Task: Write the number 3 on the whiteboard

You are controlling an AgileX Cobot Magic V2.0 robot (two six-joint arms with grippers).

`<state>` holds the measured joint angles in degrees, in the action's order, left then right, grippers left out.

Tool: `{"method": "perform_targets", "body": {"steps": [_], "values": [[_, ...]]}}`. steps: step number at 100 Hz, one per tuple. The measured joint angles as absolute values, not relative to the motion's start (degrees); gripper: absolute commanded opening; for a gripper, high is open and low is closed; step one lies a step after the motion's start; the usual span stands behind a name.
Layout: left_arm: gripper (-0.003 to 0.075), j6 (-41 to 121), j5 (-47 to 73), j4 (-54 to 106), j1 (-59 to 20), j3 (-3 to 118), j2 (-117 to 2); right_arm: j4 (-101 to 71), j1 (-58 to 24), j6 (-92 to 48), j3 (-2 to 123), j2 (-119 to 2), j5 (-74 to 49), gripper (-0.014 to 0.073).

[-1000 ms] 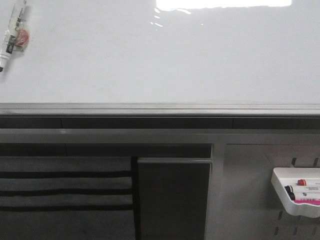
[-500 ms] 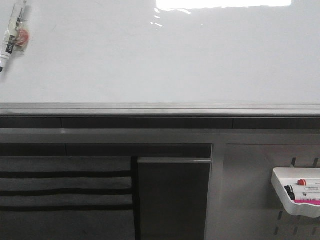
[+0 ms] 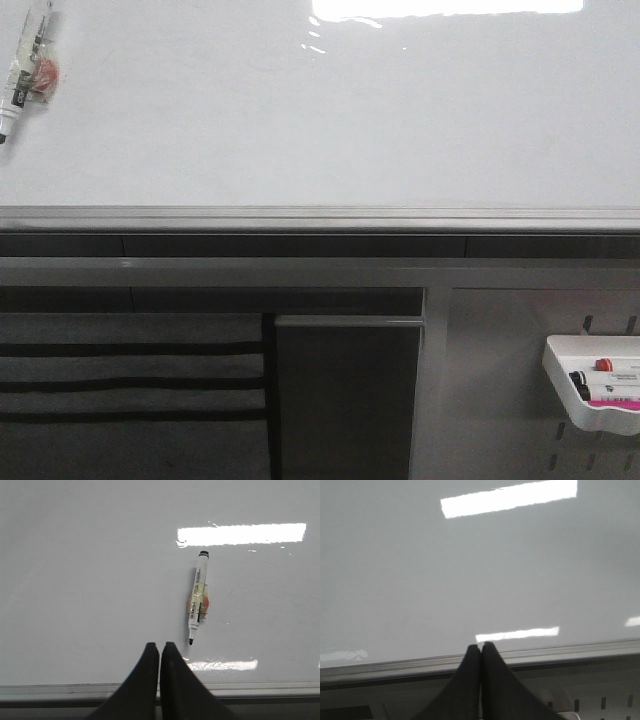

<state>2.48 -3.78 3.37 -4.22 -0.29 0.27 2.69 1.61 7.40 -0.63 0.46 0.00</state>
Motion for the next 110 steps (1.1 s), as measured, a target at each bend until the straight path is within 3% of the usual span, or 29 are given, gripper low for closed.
{"method": "perform_targets", "body": {"steps": [81, 110], "values": [[-0.002, 2.4, -6.5, 5.9, -4.2, 0.0, 0.3, 6.1, 1.6, 7.4, -0.5, 0.5, -5.0, -0.0068], [-0.002, 2.3, 7.1, 7.9, -4.2, 12.9, -2.9, 4.7, 1.6, 7.4, 11.5, -2.3, -13.9, -0.0068]]}}
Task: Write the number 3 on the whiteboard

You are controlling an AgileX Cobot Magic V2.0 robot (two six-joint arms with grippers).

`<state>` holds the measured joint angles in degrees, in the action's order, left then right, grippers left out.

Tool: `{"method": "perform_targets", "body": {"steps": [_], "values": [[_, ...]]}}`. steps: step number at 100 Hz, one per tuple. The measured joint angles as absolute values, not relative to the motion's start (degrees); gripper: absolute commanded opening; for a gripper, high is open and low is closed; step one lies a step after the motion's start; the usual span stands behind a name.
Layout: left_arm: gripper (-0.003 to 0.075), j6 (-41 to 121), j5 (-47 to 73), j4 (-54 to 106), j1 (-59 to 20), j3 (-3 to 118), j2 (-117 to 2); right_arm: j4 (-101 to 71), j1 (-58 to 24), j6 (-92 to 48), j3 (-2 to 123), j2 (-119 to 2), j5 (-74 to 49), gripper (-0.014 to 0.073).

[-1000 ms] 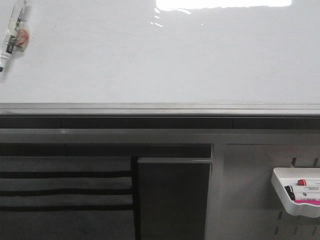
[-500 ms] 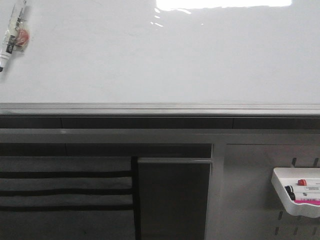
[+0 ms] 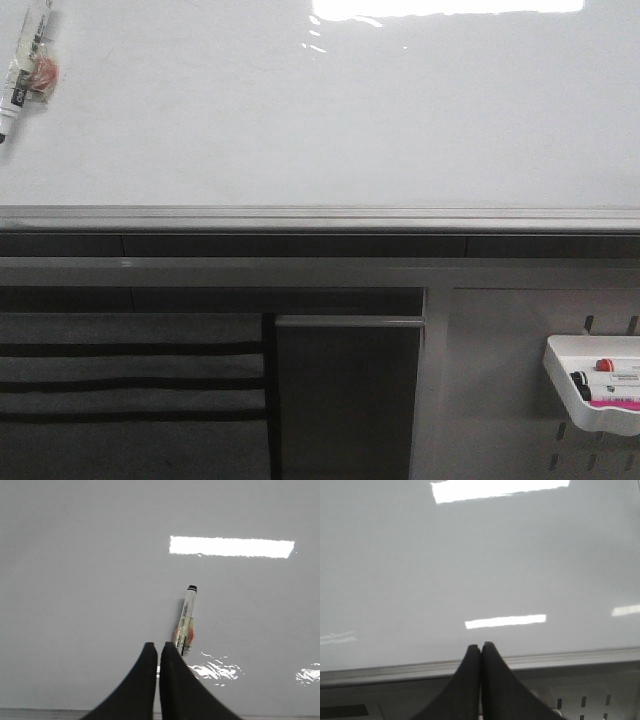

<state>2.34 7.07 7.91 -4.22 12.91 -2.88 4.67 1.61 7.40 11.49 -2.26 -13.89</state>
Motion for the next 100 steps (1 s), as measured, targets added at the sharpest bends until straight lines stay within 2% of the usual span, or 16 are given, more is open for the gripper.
{"method": "perform_targets", "body": {"steps": [29, 41, 64, 83, 90, 100], "values": [[-0.002, 2.3, 21.8, 1.8, -4.2, 29.3, -17.7, 3.0, 1.6, 2.5, 32.7, -18.8, -30.1, -0.0068], [-0.002, 2.3, 23.7, 1.3, -4.2, 32.0, -22.3, 2.4, 1.6, -1.0, 40.0, -25.0, -37.0, -0.0068], [-0.002, 2.3, 23.6, 1.2, -4.2, 32.3, -27.6, -4.2, 1.3, -3.3, 42.3, -31.7, -41.4, -0.0068], [-0.0017, 2.3, 23.6, 1.1, -4.2, 32.3, -30.3, -8.8, -2.0, -8.6, 42.3, -35.4, -42.4, -0.0065], [0.0026, 2.3, 23.3, 1.0, -4.2, 32.3, -31.2, -10.3, -3.8, -10.5, 42.3, -37.0, -42.6, -0.0029], [0.0172, 2.3, 21.9, 1.0, -5.3, 32.3, -32.8, -12.7, -6.8, -12.8, 42.4, -39.5, -42.6, 0.0101]]}}
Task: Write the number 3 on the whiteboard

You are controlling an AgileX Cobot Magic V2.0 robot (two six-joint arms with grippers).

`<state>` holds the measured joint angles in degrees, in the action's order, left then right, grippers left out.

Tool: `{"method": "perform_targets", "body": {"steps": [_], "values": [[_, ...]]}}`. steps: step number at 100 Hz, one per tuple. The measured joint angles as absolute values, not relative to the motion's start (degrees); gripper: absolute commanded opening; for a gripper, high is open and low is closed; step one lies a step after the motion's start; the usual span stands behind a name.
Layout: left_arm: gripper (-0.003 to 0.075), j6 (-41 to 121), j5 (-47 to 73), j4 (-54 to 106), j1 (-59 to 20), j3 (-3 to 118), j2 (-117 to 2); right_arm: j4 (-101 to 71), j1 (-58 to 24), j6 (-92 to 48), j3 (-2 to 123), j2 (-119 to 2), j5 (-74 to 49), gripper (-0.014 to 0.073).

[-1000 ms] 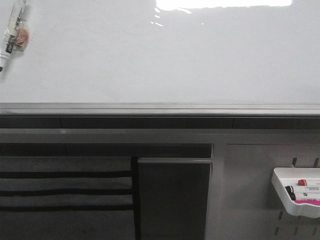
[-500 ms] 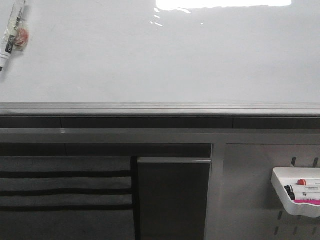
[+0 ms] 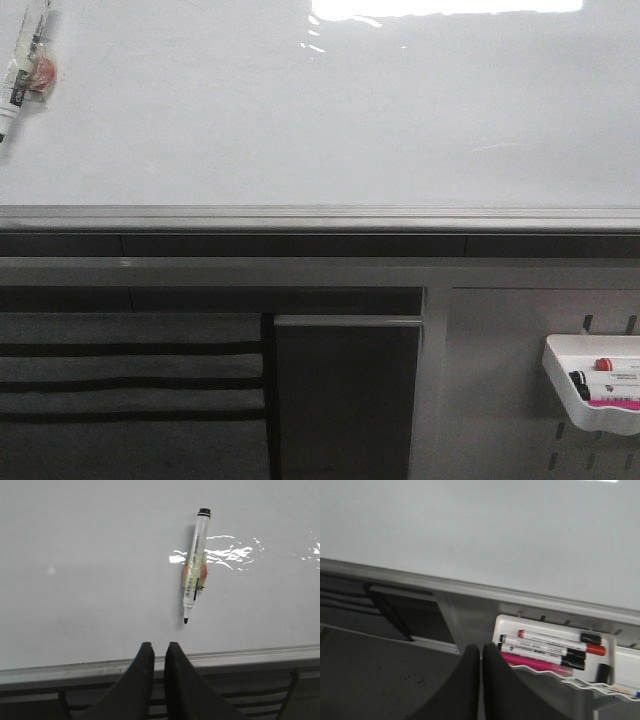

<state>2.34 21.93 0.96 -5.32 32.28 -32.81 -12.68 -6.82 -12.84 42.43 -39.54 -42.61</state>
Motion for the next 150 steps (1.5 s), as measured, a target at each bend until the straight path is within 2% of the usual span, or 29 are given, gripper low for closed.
{"method": "perform_targets", "body": {"steps": [4, 10, 19, 55, 99, 135, 142, 150], "values": [[0.0262, 2.3, 20.9, 1.0, -6.0, 32.3, -33.6, -14.2, -8.3, -14.0, 42.4, -40.7, -42.6, 0.0181], [0.0353, 2.3, 19.5, 0.9, -7.5, 32.3, -34.8, -16.7, -10.3, -15.3, 42.4, -42.5, -42.4, 0.0286], [0.0421, 2.3, 16.6, 0.8, -9.4, 32.3, -37.7, -19.4, -13.7, -16.1, 42.4, -45.1, -41.2, 0.0365], [0.0421, 2.3, 12.1, 0.5, -10.4, 37.7, -56.9, -22.4, -24.6, -16.5, 42.4, -50.6, -32.0, 0.0367], [0.0421, 2.3, 11.0, -6.9, -10.6, 49.0, -77.3, -22.6, -25.3, -16.6, 42.4, -50.7, -31.4, 0.0367], [0.0418, 2.3, 7.6, -8.4, -10.6, 51.1, -82.6, -22.6, -25.3, -16.6, 42.4, -50.8, -31.4, 0.0367], [0.0393, 2.3, 7.3, -8.6, -10.6, 51.1, -82.6, -22.6, -25.3, -16.6, 42.4, -50.8, -31.4, 0.0367], [0.0328, 2.3, 6.8, -8.8, -10.6, 51.1, -82.6, -22.6, -25.3, -16.6, 42.4, -50.8, -31.4, 0.0367]]}}
